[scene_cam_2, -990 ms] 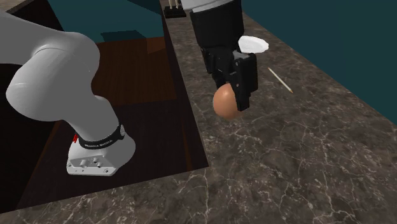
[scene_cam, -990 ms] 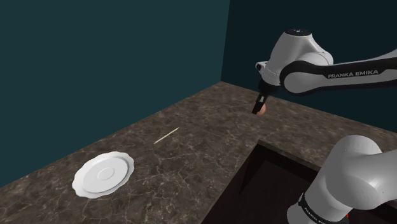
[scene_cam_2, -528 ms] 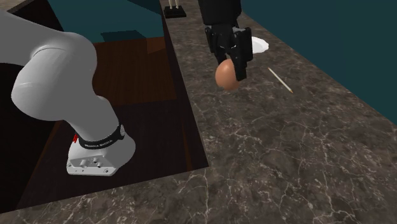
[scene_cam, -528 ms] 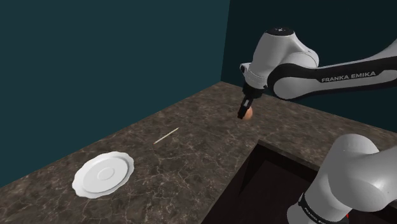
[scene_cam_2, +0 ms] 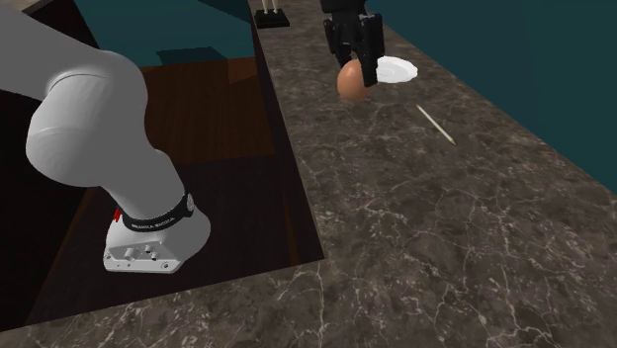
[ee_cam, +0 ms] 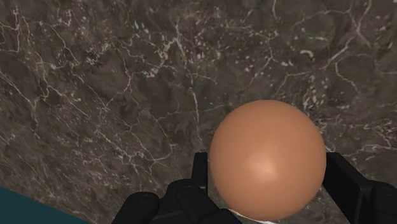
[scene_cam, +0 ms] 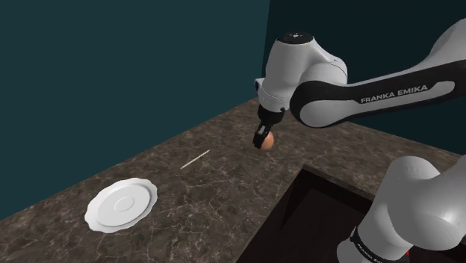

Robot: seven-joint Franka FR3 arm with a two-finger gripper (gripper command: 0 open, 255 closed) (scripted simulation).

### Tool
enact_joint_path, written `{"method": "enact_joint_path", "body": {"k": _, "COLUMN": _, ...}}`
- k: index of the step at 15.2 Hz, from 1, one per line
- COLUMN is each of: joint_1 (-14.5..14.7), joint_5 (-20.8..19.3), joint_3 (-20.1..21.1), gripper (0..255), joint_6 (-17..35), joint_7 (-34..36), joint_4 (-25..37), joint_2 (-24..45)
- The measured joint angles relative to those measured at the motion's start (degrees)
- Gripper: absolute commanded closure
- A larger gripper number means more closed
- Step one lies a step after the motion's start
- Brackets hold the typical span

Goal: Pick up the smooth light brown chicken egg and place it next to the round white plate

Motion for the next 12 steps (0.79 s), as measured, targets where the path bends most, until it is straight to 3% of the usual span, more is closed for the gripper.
{"method": "enact_joint_path", "body": {"k": 5, "joint_1": 1.6, "joint_5": 1.1, "joint_3": 5.5, "gripper": 255, "joint_6": -1.2, "joint_7": 6.4, "joint_4": 5.9, "joint_2": 6.2}}
{"method": "enact_joint_path", "body": {"k": 12, "joint_1": 2.6, "joint_5": -0.4, "joint_3": 13.5, "gripper": 255, "joint_6": -3.1, "joint_7": 16.5, "joint_4": 17.5, "joint_2": 18.5}}
